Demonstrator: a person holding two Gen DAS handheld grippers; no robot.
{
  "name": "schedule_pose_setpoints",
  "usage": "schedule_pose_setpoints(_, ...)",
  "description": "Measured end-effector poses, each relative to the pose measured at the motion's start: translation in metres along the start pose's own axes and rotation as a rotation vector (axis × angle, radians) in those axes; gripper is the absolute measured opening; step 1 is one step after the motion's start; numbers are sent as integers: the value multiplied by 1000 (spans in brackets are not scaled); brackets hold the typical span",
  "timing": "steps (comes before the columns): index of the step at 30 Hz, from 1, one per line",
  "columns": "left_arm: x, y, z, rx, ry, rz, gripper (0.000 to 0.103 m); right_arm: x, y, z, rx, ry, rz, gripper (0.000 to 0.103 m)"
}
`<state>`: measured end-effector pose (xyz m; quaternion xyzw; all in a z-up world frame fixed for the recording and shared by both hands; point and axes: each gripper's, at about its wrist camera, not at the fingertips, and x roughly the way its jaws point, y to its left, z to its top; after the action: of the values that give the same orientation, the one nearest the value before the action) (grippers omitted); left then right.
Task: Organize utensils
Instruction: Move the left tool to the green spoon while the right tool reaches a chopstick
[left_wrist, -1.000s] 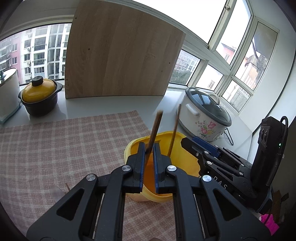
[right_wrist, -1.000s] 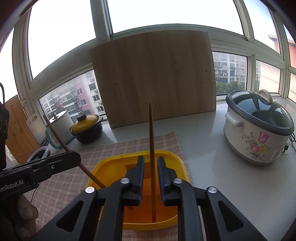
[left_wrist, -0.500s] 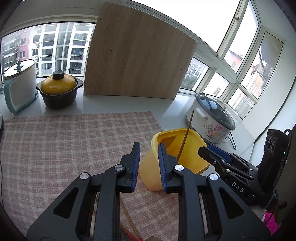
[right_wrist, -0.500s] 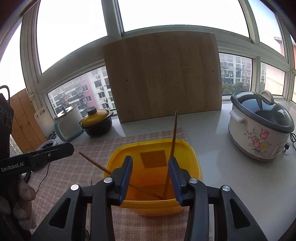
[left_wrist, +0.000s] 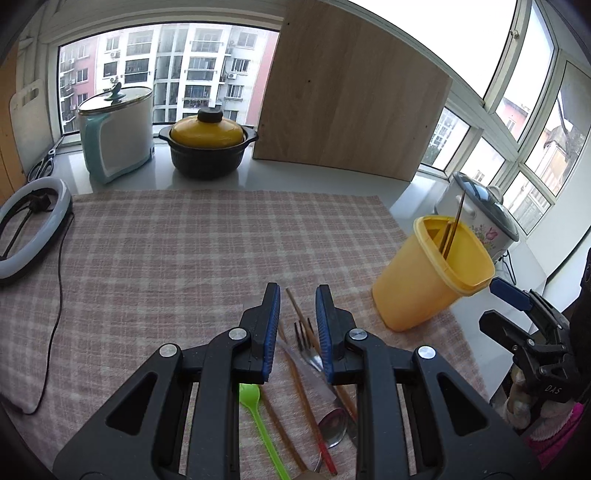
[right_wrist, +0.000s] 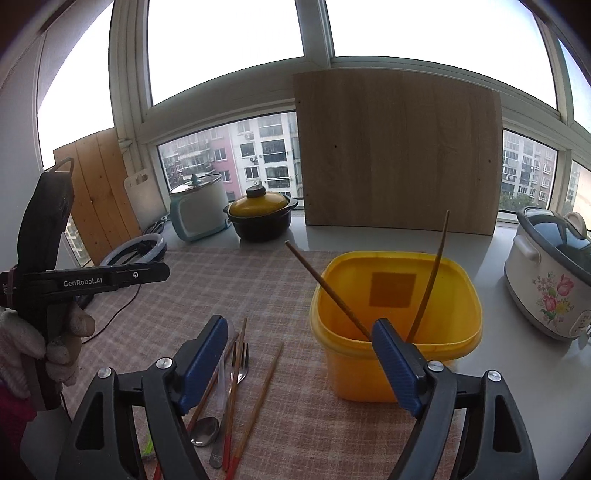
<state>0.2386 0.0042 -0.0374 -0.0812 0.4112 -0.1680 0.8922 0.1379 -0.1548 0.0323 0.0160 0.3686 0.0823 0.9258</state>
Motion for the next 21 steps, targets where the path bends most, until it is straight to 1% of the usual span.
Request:
schedule_pose_setpoints(5,10,22,-26,-22,75,29,18,17,13,-12,-26,94,22,82)
schedule_pose_setpoints(6,11,26,-30,-28,85,33,18,21,15,-15,-31,110,27,81)
schedule_pose_setpoints(8,13,33,-40,-42,105,34,18,28,18,-20,-36,147,42,75)
schedule_pose_setpoints(10,16,37,-50,-50,128,27,18,36,21,-26,-29,185,60,67)
schedule_pose_setpoints(11,18,39,-55,-52,141,24,18,40,21,-28,-24,203,67,65)
schedule_pose_setpoints(12,21,40,-60,-57,156,19,18,44,22,-29,-21,219,73,61)
schedule_pose_setpoints(15,30,45,-72,-87,199,2,18,56,27,-32,-9,259,92,52)
schedule_pose_setpoints(18,37,46,-82,-88,224,-6,18,69,33,-34,0,299,111,46)
schedule_pose_setpoints(21,45,46,-87,-92,245,-5,18,83,40,-34,-11,338,108,40)
